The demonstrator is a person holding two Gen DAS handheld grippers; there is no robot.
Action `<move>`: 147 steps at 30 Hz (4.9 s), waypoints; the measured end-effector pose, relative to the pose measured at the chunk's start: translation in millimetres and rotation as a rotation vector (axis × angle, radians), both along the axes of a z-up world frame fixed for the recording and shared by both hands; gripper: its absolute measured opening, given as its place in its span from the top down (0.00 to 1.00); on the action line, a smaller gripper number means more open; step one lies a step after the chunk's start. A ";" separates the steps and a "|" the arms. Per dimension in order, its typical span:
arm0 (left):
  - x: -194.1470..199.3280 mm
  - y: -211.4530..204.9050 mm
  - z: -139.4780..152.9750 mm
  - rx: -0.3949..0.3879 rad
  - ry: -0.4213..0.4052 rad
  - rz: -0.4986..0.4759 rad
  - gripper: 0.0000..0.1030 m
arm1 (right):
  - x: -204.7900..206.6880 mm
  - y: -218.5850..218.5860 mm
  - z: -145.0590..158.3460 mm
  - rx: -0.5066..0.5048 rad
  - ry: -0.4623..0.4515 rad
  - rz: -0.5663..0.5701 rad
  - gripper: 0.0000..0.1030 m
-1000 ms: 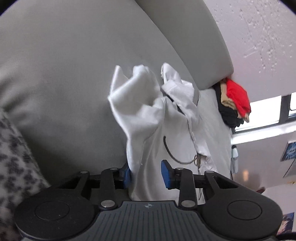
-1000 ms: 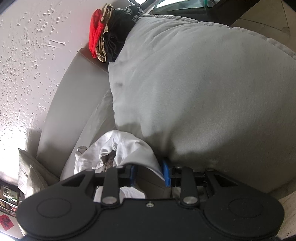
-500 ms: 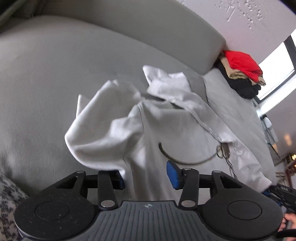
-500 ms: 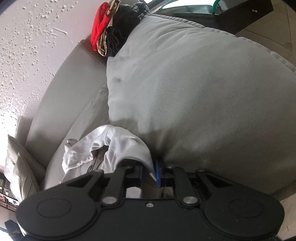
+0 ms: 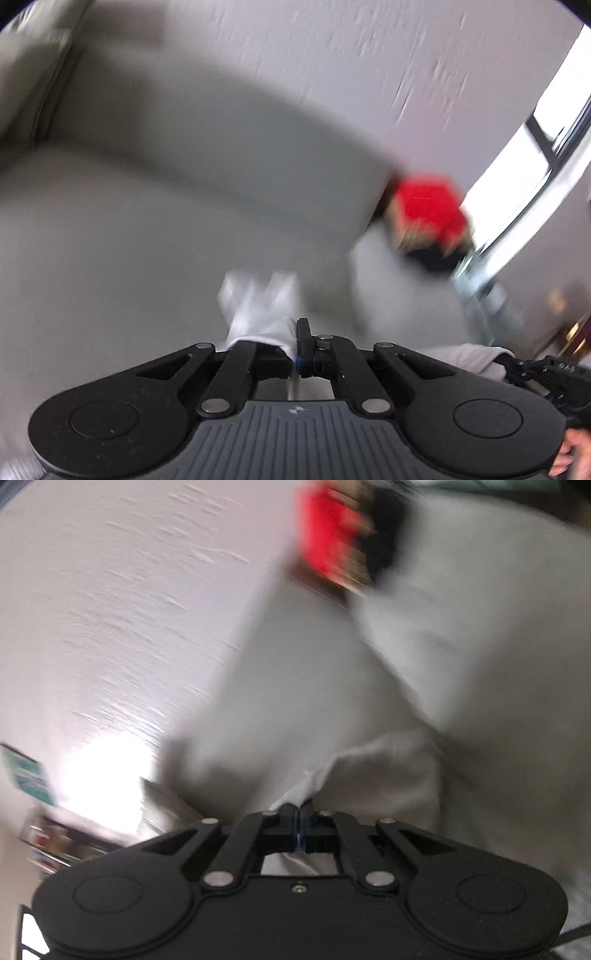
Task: Fold clothes
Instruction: 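Lift the hoodie with both grippers and raise it off the sofa, then swing the held sweatshirt down and lay it flat on the sofa with both grippers, then open both grippers and release the sweatshirt hem onto the sofa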
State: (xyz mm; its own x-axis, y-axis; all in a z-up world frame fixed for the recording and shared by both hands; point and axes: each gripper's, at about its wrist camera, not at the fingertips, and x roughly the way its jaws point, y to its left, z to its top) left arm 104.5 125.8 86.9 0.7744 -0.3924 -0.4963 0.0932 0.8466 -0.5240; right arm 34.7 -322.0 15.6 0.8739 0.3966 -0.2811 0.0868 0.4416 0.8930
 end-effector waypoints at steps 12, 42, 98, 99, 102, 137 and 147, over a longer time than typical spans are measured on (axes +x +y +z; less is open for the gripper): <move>-85.9 69.4 100.4 -0.082 -0.255 0.214 1.00 | -61.7 -11.4 113.9 -0.024 -0.201 -0.238 0.99; 39.8 61.8 167.2 0.091 -0.451 0.288 1.00 | 33.9 26.6 200.5 -0.384 -0.404 -0.260 0.99; -100.6 26.6 -119.5 0.624 0.203 0.212 0.78 | -53.9 58.5 -60.7 -0.701 0.315 0.044 0.68; -109.2 15.1 -118.1 0.593 0.171 0.122 0.71 | -59.2 67.1 -60.6 -0.680 0.284 0.108 0.66; -125.5 -19.0 -131.2 0.536 0.148 -0.104 0.68 | -69.4 101.0 -71.4 -0.654 0.228 0.299 0.66; -117.2 -38.3 -178.4 0.615 0.318 -0.236 0.86 | -54.1 174.8 -110.1 -0.857 0.291 0.539 0.72; -70.5 -48.7 -166.7 0.585 0.246 -0.090 0.81 | -28.7 174.6 -107.5 -0.883 0.177 0.330 0.89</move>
